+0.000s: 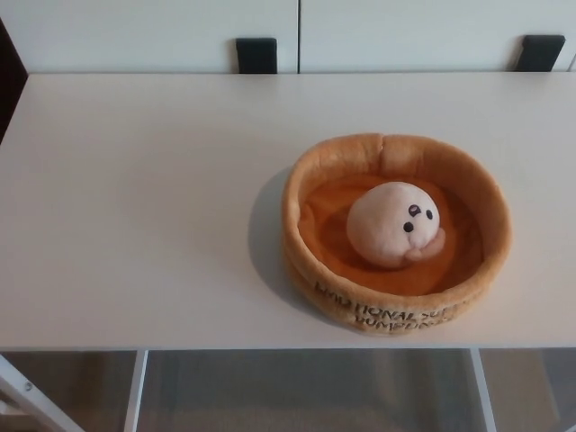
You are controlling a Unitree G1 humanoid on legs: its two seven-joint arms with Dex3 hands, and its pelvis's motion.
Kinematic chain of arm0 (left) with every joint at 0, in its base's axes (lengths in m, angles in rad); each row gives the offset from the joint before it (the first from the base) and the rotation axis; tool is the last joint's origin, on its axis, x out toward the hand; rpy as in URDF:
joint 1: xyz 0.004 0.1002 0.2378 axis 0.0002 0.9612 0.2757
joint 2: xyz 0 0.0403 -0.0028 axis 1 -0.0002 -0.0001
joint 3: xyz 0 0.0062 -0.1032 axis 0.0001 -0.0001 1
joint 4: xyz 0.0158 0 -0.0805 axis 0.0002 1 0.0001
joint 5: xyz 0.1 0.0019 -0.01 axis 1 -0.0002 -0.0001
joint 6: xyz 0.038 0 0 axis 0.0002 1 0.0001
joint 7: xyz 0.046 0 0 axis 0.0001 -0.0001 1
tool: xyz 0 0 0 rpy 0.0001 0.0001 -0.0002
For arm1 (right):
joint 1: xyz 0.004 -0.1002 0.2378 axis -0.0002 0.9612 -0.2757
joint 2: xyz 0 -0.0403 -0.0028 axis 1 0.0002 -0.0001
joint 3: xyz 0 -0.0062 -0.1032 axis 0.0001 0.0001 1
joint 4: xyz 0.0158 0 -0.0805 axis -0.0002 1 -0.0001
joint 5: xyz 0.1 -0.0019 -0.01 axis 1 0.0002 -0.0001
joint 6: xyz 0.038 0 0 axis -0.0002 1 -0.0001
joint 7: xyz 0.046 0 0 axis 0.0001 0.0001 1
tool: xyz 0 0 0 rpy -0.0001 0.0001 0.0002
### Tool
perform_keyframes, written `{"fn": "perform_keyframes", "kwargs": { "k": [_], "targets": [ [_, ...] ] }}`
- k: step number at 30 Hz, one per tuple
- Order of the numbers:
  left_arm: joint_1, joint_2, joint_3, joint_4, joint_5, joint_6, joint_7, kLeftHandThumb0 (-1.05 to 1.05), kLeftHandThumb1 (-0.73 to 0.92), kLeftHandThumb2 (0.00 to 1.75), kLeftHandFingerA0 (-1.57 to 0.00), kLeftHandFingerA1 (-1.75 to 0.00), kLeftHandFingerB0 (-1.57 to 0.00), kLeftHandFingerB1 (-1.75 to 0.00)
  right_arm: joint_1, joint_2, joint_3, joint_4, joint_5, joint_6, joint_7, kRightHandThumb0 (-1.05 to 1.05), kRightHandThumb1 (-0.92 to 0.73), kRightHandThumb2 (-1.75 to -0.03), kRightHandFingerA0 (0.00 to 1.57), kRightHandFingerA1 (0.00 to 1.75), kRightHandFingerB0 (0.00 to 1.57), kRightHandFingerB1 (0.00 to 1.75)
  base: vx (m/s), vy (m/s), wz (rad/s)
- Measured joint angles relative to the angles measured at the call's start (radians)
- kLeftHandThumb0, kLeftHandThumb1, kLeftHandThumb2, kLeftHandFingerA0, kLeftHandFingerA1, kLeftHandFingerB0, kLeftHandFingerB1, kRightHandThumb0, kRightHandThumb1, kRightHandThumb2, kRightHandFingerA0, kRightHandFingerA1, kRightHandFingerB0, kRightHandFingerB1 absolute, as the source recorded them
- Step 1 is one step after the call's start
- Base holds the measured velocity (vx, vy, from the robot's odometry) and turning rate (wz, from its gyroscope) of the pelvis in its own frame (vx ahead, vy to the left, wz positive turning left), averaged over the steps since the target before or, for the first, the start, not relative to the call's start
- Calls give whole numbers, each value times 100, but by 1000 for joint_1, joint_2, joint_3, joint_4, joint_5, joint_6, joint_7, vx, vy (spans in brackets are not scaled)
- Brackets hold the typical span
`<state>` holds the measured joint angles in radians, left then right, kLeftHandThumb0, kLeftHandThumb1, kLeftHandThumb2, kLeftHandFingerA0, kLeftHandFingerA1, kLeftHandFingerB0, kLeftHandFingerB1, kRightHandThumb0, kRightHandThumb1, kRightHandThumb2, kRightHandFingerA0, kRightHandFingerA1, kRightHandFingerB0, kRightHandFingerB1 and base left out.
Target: The robot walks towards a table in front, picks a dumpling toy with left hand and puts it in an orange round plate
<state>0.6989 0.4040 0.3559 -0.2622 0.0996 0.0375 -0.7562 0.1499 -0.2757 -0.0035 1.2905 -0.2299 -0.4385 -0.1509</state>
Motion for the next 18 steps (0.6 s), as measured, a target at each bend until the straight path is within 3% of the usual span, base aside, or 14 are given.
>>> {"fn": "perform_keyframes", "kwargs": {
  "k": [2,3,4,5,6,8,9,10,11,13,14,15,18],
  "targets": [
    [1,21,-30,63,22,-12,20,-36,46,54,-87,-80,-41,-37,1,0,0,0,0,0,0,-42,-59,-77,61,53,37,43,0,0,0],
    [-2,37,-60,116,44,-18,38,-38,36,67,-88,-82,-37,-47,1,0,0,1,0,0,0,-34,-69,-60,62,41,42,33,0,0,0],
    [-8,46,-81,148,56,-21,50,-38,36,67,-88,-82,-37,-47,2,0,0,1,0,1,0,-34,-69,-60,62,41,42,33,0,0,0],
    [-13,54,-99,175,66,-22,59,-30,51,55,-75,-69,-34,-39,2,0,0,1,0,1,0,-42,-58,-78,61,53,38,44,0,0,0],
    [-24,66,-132,227,87,-24,74,-25,34,87,-62,-77,-15,-51,3,0,0,2,0,1,0,-42,-58,-78,62,55,39,44,0,0,0],
    [-54,80,-196,327,123,-26,100,-25,34,87,-62,-77,-15,-51,4,0,-1,3,0,1,0,-42,-58,-78,62,55,39,44,0,0,0],
    [-76,82,-229,381,141,-26,111,-32,53,55,-64,-69,-27,-39,6,0,-1,3,0,1,0,-34,-68,-60,61,41,43,34,0,0,0],
    [-92,83,-250,414,150,-26,117,-32,53,55,-64,-69,-27,-39,6,0,-1,3,0,1,0,-34,-68,-60,61,41,43,34,0,0,0],
    [-104,83,-266,440,159,-26,122,-35,59,57,-58,-80,-26,-40,6,0,-1,3,0,1,0,-41,-58,-77,60,53,39,44,0,0,0],
    [-141,85,-311,512,180,-26,135,-33,58,57,-63,-83,-25,-38,7,0,-1,3,0,1,0,-42,-59,-78,61,53,38,44,0,0,0],
    [-169,86,-342,560,194,-26,144,-33,58,57,-63,-83,-25,-38,7,0,-1,3,0,1,0,-42,-59,-78,61,53,38,44,0,0,0],
    [-209,86,-380,623,212,-26,157,-32,60,58,-74,-88,-29,-39,7,0,-2,3,0,1,0,-34,-69,-61,63,42,42,33,0,0,0],
    [-321,78,-451,785,248,-26,207,-34,63,59,-81,-85,-31,-35,5,0,0,3,0,2,0,-35,-69,-60,61,41,42,33,0,0,0]
  ]
}}
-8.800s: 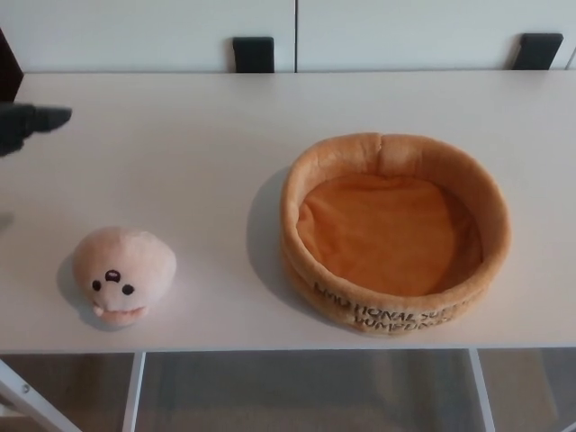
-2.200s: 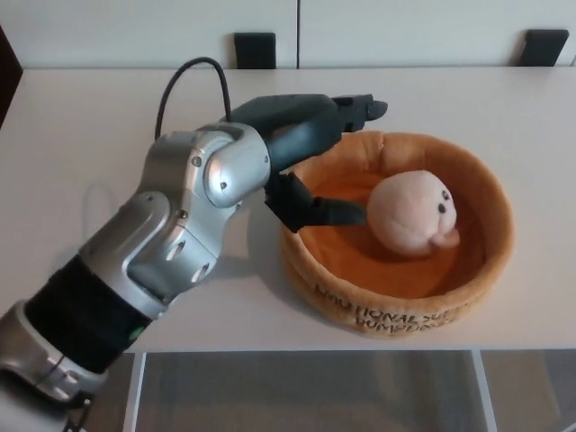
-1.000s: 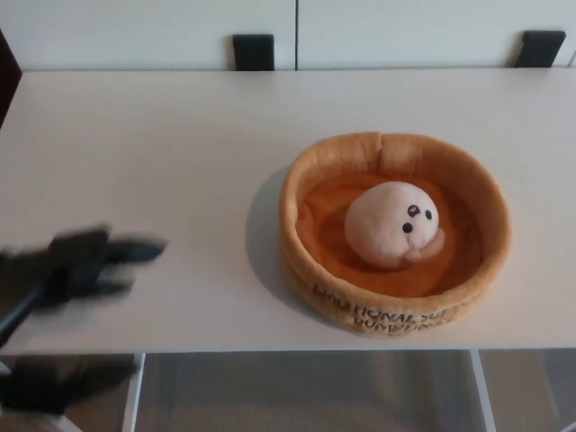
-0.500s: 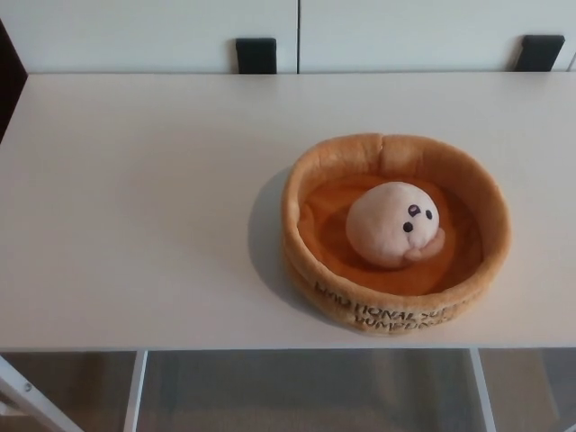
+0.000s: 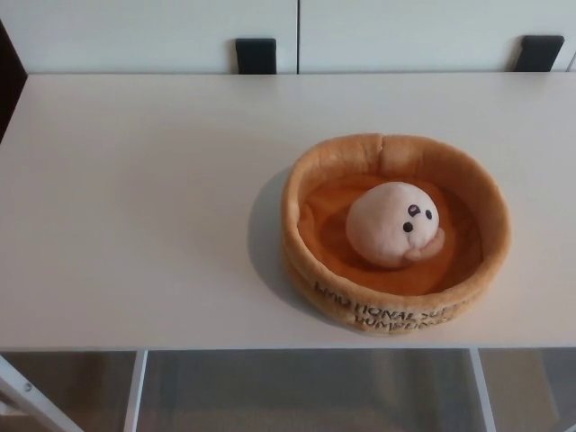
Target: The robot walks towards a table in front, picks a dumpling toy with left hand and puts it in an orange round plate
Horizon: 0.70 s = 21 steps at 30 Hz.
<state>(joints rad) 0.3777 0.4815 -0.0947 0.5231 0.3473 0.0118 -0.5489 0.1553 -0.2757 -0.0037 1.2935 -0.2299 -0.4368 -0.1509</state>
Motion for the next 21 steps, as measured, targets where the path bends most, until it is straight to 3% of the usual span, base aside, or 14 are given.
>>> {"fn": "perform_keyframes", "kwargs": {
  "k": [3,4,5,6,7,8,11,12,15,16,17,21],
  "targets": [
    [-71,-21,-20,110,9,0,50,-34,60,58,-73,-93,-34,-34,-3,0,1,0,0,0,0,-37,-69,-60,57,39,42,33,0,0,0],
    [-83,-26,-22,132,10,0,61,-33,61,57,-68,-83,-31,-32,-4,0,1,0,0,0,0,-44,-60,-81,55,52,36,44,0,0,0],
    [-97,-32,-23,158,10,-1,76,-33,61,57,-68,-83,-31,-32,-4,0,1,0,0,1,0,-44,-60,-81,55,52,36,44,0,0,0],
    [-126,-48,-23,213,11,-3,108,-42,46,79,-68,-70,-27,-45,-6,0,1,0,0,1,0,-43,-60,-80,63,54,36,44,0,0,0],
    [-137,-55,-23,241,10,-5,122,-42,46,79,-68,-70,-27,-45,-8,0,1,0,0,1,0,-43,-60,-80,63,54,36,44,0,0,0],
    [-156,-66,-22,290,10,-10,145,-37,57,57,-75,-69,-34,-32,-9,0,1,-1,0,2,0,-43,-59,-80,69,59,36,44,0,0,0],
    [-185,-85,-20,392,9,-22,188,-38,59,58,-77,-71,-30,-31,-10,0,1,-4,0,2,1,-43,-59,-80,64,56,36,44,0,0,0],
    [-203,-95,-17,456,6,-34,216,-38,57,57,-74,-63,-28,-31,-10,0,1,-5,0,2,2,-34,-70,-61,59,40,40,33,0,0,0],
    [-228,-104,-10,566,2,-64,264,-39,58,59,-72,-63,-28,-31,-12,-3,4,-6,0,4,5,-35,-70,-61,61,41,40,33,0,0,0],
    [-237,-105,-8,602,1,-78,283,-39,58,59,-72,-63,-28,-31,-14,-5,7,-6,-1,6,8,-35,-70,-61,61,41,40,33,0,0,0],
    [-243,-106,-7,624,1,-87,295,-36,61,59,-69,-65,-27,-31,-15,-6,8,-6,-1,6,9,-43,-60,-80,62,55,37,44,0,0,0],
    [-268,-110,-4,705,-1,-135,355,-37,61,58,-75,-75,-29,-31,-22,-10,20,-8,-3,9,13,-44,-59,-80,63,55,38,44,0,0,0]
  ]
}}
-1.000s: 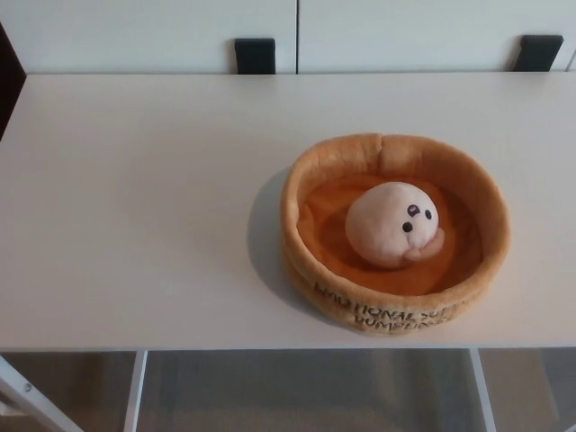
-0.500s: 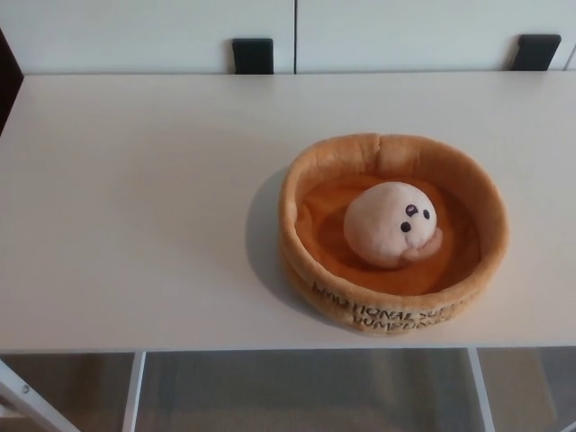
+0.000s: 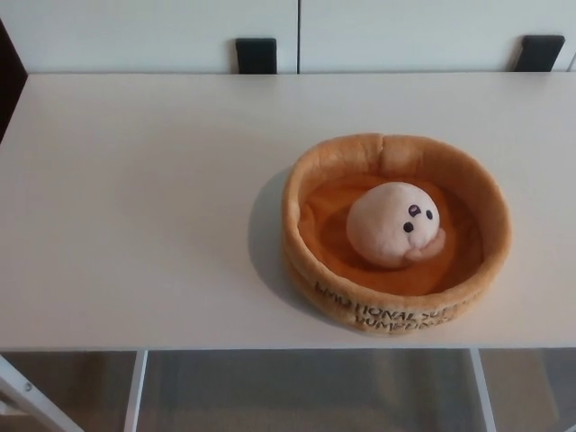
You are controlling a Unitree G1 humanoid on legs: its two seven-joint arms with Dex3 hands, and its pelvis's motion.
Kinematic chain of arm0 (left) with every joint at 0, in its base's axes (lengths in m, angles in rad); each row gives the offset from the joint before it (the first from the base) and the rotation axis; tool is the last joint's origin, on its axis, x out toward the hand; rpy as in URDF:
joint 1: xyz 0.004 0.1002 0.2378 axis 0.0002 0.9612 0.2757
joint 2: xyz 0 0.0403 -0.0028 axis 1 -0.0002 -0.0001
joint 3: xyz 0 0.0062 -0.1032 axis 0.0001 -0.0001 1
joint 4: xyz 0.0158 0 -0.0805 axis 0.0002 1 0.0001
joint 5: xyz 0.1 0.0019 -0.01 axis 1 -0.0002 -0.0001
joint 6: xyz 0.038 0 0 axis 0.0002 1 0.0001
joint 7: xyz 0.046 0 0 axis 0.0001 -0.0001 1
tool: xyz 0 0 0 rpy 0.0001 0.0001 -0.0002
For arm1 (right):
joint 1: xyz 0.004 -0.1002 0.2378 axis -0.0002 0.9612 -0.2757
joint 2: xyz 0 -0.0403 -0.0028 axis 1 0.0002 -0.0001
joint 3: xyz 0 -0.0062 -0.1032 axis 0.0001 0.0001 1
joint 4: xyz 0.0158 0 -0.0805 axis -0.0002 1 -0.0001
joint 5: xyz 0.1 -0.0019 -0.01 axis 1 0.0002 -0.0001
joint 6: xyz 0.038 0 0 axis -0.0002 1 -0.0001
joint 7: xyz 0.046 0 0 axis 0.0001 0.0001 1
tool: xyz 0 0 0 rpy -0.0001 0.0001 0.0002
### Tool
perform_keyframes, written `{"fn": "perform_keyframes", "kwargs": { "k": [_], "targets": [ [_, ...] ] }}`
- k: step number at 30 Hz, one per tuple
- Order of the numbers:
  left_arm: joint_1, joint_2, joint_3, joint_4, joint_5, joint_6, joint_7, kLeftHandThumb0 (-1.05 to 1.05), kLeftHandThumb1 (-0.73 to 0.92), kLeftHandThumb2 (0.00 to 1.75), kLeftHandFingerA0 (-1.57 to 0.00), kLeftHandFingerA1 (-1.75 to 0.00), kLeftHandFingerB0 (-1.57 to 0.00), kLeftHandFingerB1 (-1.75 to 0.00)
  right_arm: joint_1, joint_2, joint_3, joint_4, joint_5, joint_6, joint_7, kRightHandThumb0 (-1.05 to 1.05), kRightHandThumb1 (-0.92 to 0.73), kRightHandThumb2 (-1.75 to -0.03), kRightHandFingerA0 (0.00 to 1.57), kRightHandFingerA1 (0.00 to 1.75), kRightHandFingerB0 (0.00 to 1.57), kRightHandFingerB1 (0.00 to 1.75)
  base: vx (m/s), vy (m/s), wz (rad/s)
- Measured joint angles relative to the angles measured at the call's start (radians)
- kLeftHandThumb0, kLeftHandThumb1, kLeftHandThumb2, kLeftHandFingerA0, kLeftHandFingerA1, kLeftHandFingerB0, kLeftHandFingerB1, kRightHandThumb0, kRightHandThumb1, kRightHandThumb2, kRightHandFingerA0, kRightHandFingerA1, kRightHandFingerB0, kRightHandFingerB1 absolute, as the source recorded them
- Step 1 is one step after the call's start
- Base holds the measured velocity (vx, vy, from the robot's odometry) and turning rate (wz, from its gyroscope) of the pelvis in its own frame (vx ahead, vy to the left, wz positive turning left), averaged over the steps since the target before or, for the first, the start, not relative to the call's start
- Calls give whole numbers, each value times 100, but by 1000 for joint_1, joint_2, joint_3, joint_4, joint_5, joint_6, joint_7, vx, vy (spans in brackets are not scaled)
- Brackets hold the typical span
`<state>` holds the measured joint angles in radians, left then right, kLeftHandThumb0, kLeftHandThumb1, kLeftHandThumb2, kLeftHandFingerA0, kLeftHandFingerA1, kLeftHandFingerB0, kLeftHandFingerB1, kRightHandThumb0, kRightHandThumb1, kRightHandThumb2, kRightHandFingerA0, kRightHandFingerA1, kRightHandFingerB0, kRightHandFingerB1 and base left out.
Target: The robot walks towards a table in front, picks a dumpling toy with left hand and puts it in an orange round plate
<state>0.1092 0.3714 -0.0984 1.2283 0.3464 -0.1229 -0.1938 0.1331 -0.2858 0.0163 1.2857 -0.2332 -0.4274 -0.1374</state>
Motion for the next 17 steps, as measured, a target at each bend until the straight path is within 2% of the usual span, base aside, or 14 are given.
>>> {"fn": "perform_keyframes", "kwargs": {
  "k": [8,9,13,14,15,17],
  "targets": [
    [-40,-3,-12,59,1,-83,105,-38,59,58,-73,-79,-26,-31,-15,-3,8,-5,1,10,7,-44,-59,-79,63,55,36,43,0,0,0],
    [-42,-3,-13,61,1,-86,109,-36,59,58,-72,-73,-26,-30,-17,-3,8,-4,1,12,8,-37,-69,-60,61,41,40,33,0,0,0],
    [-54,-3,-15,71,1,-105,122,-39,59,59,-69,-68,-26,-31,-25,-5,9,-3,1,17,16,-36,-69,-61,58,40,40,33,0,0,0],
    [-55,-3,-15,73,1,-106,123,-36,59,58,-73,-79,-25,-31,-25,-5,9,-3,1,18,17,-36,-69,-61,59,41,40,33,0,0,0],
    [-57,-3,-16,77,1,-111,127,-36,57,57,-72,-79,-26,-31,-27,-6,9,-4,1,20,20,-44,-59,-79,58,53,35,43,0,0,0],
    [-58,-3,-17,78,1,-115,130,-36,57,57,-72,-79,-26,-31,-27,-6,9,-4,1,22,23,-44,-59,-79,58,53,35,43,0,0,0]
  ]
}}
